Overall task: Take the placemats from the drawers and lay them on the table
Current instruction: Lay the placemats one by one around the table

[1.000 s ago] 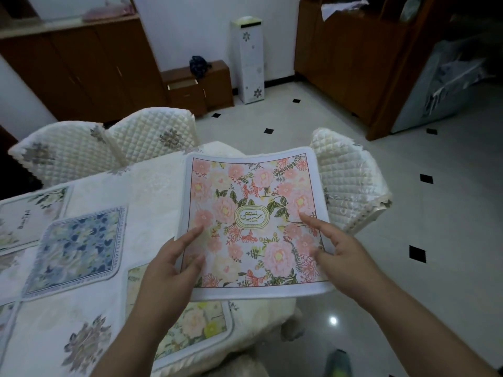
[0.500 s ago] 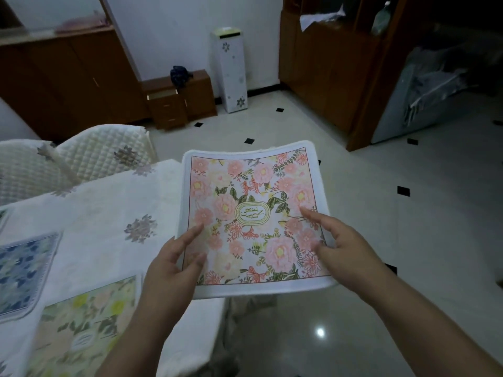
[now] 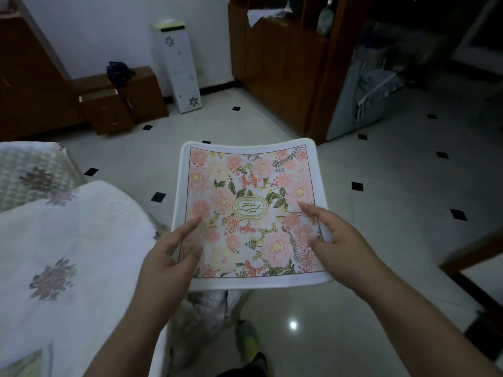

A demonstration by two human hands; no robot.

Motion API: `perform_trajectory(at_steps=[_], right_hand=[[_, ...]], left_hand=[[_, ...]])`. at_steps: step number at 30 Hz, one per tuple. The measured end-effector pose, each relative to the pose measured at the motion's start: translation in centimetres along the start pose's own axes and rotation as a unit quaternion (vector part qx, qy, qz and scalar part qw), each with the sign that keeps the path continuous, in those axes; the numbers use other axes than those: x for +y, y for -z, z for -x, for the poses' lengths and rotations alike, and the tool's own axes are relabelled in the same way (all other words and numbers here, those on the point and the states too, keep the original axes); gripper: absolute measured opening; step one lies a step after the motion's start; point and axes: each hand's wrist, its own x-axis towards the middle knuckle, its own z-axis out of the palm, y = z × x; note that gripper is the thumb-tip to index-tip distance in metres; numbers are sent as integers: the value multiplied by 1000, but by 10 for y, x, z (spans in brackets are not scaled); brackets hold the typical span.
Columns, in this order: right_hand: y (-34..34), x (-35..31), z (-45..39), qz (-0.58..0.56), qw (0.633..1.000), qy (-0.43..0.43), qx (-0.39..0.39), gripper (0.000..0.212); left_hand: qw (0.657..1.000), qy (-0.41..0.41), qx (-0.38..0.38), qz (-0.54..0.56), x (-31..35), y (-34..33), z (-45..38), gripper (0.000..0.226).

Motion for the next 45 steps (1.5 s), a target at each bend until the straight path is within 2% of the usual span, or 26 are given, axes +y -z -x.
perform_trajectory(at_steps=[14,20,25,30,37,40,45], right_hand=[[-2,-33,-180,70,997,33,6,60],[-35,-52,-236,90,992,68,-64,59],[-75,-60,-285,111,974,102,-168,60],[-121,-70,-329,130,934,168,-287,58],[-167,-95,-370,160,836,285,-442,55],[-182,-100,-378,172,804,318,-472,53],[-211,-106,-372,184,763,344,-516,49]], left_hand=[[999,-6,47,-21,3,-20,-153,46],[992,32,122,9,-12,3,-169,46],[972,93,214,7,-32,10,-155,46],[929,168,329,26,-45,7,-137,44],[838,252,484,10,-40,-42,-99,49],[810,281,515,25,-33,-66,-93,57],[786,319,528,48,-36,-80,-75,69]])
